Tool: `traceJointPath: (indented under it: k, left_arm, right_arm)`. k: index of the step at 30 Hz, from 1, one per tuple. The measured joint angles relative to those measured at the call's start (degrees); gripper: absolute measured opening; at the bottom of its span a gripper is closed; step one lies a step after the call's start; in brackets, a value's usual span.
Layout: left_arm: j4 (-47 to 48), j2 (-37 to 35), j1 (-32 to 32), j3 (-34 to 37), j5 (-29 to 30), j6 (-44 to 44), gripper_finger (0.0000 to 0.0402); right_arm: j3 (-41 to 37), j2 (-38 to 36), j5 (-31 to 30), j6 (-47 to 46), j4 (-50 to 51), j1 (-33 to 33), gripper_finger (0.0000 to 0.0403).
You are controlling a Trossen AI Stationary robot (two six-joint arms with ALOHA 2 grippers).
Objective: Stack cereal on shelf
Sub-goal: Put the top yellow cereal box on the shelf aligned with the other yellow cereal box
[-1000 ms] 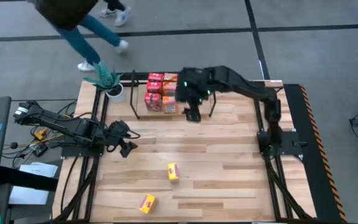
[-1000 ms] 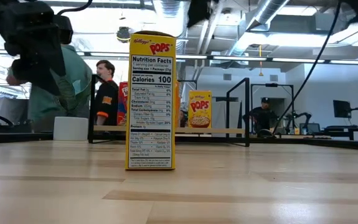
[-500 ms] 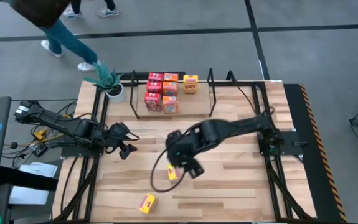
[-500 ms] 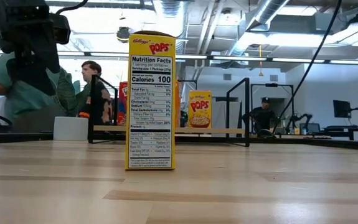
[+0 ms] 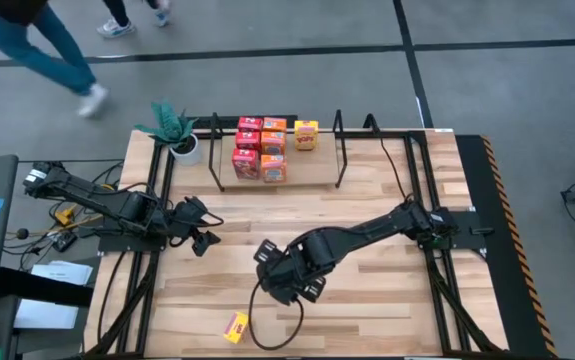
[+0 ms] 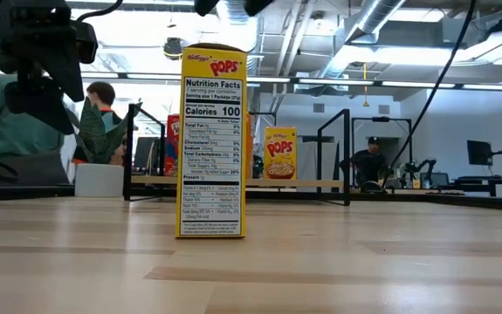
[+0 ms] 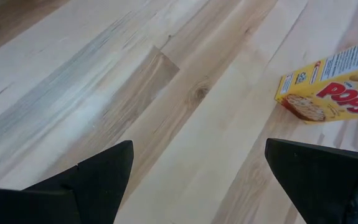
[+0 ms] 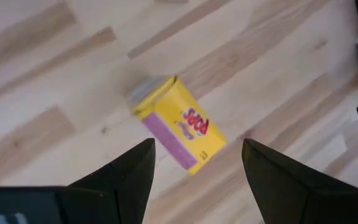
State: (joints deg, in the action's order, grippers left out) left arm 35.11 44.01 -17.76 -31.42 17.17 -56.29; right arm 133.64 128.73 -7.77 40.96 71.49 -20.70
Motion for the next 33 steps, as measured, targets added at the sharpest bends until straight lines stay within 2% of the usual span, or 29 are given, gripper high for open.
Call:
traceJointPath:
  k: [11, 14, 21, 25, 33]
  left_arm:
    - [-0.07, 0.00, 0.00, 0.00, 1.85, -1.40, 0.0355]
    - [-0.07, 0.00, 0.00, 0.00, 2.31, -1.40, 0.0355]
    - [-0.07, 0.00, 0.00, 0.00, 3.76, -1.95, 0.0355]
    - [-0.07, 0.00, 0.00, 0.00, 3.82, -2.48, 0.0355]
    - [-0.04, 0.00, 0.00, 0.00, 4.44, -3.09, 0.0355]
  right_arm:
    - [0.00, 0.00, 0.43, 10.75, -2.93, 0.58, 0.0265]
    - [-0.46, 0.00, 3.01, 10.72, -1.86, 0.89, 0.0265]
    - [-4.83, -0.09, 4.21, 13.35, -2.79, 0.97, 0.0265]
    - [-9.25, 0.02, 3.15, 16.16, -7.91, 0.93, 0.0265]
    - [-9.44, 0.00, 1.59, 19.56, -9.72, 1.34, 0.0265]
